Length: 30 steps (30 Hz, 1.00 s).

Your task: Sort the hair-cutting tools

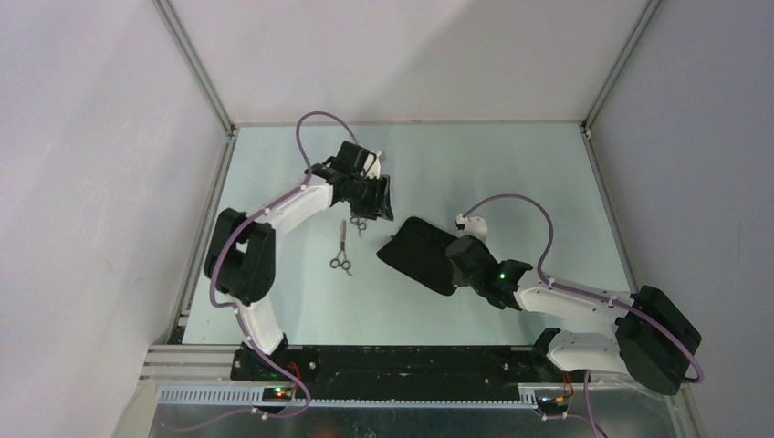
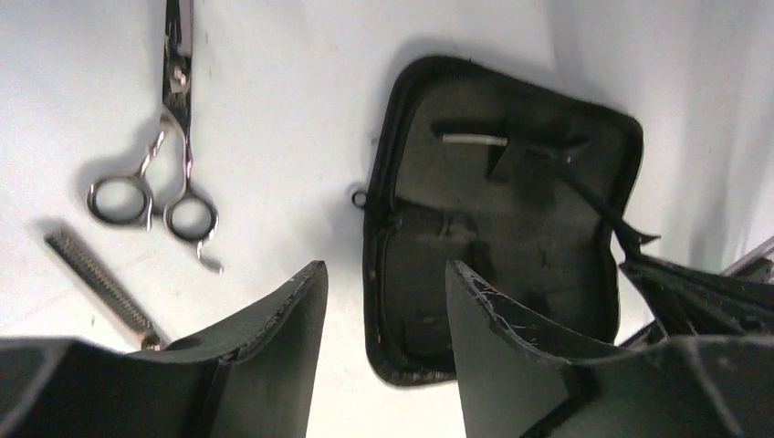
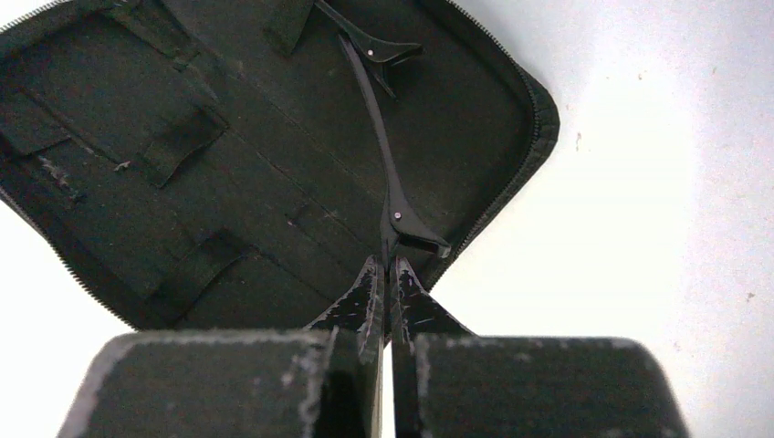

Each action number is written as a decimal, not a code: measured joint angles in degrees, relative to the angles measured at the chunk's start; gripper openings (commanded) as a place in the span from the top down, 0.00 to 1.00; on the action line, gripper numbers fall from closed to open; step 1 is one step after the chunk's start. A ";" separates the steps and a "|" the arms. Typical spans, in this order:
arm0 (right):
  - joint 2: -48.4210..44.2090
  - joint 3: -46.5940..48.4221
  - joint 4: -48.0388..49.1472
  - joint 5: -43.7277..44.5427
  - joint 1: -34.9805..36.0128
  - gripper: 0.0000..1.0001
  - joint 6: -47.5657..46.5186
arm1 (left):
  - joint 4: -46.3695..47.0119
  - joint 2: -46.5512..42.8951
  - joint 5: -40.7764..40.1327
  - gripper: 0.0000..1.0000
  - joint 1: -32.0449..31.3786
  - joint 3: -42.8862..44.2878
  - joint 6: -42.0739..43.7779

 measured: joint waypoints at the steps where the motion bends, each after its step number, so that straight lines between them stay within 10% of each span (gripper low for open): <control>1: -0.20 -0.02 0.13 -0.92 -0.61 1.00 -0.15 | 0.52 1.14 0.04 0.45 0.00 1.20 -0.02; 30: 7.85 -0.22 13.88 -10.84 -3.08 1.00 -24.55 | -2.49 18.40 2.78 0.76 -3.17 11.39 7.28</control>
